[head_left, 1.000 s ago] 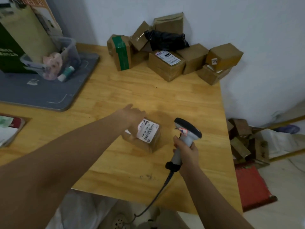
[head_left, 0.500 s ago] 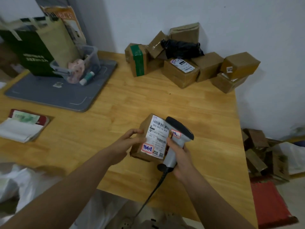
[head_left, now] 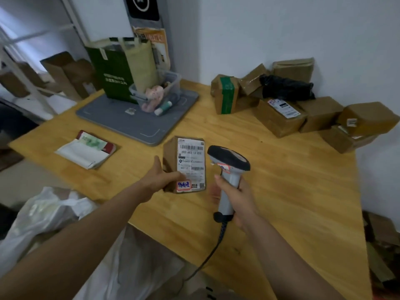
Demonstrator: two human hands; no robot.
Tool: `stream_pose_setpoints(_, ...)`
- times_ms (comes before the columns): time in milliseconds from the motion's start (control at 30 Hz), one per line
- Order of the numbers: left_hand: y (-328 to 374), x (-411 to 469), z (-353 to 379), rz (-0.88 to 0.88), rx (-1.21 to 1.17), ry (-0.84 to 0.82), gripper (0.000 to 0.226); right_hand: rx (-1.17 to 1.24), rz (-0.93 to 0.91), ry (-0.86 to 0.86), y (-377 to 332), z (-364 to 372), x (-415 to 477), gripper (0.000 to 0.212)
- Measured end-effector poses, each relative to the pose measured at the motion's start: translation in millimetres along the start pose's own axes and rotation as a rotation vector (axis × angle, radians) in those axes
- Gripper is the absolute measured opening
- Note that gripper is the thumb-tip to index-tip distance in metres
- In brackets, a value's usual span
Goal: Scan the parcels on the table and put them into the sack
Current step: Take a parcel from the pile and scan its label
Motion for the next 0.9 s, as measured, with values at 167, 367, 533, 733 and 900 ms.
stream_pose_setpoints(167, -22, -10, -53, 0.104, 0.075, 0.290, 0.075, -0.103, 0.007, -0.137, -16, 37, -12, 0.021)
stream_pose_setpoints(367, -37, -27, -85, 0.137, 0.088, 0.432, 0.086, -0.162, 0.017, -0.256, -21, 71, -16, 0.011)
stream_pose_setpoints(533, -44, -34, -96, 0.120, 0.108, 0.493, 0.086, -0.224, -0.021, -0.314, -23, 85, -19, 0.014)
stream_pose_setpoints(733, -49, -39, -103, 0.117, 0.099, 0.513, 0.091, -0.247, -0.014, -0.337, -24, 93, -18, 0.015)
stream_pose_setpoints(900, -50, -41, -102, 0.117, 0.078, 0.521, 0.085, -0.265, -0.035, -0.358, -26, 97, -17, 0.014)
Point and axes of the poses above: each hand's wrist, its own x-axis towards the middle knuckle, its own z-axis out of the palm, y = z × x, the point moved 2 cm from there along x, towards the middle knuckle, and after that the axes turned 11 degrees about -y, right-handed, at the moved point
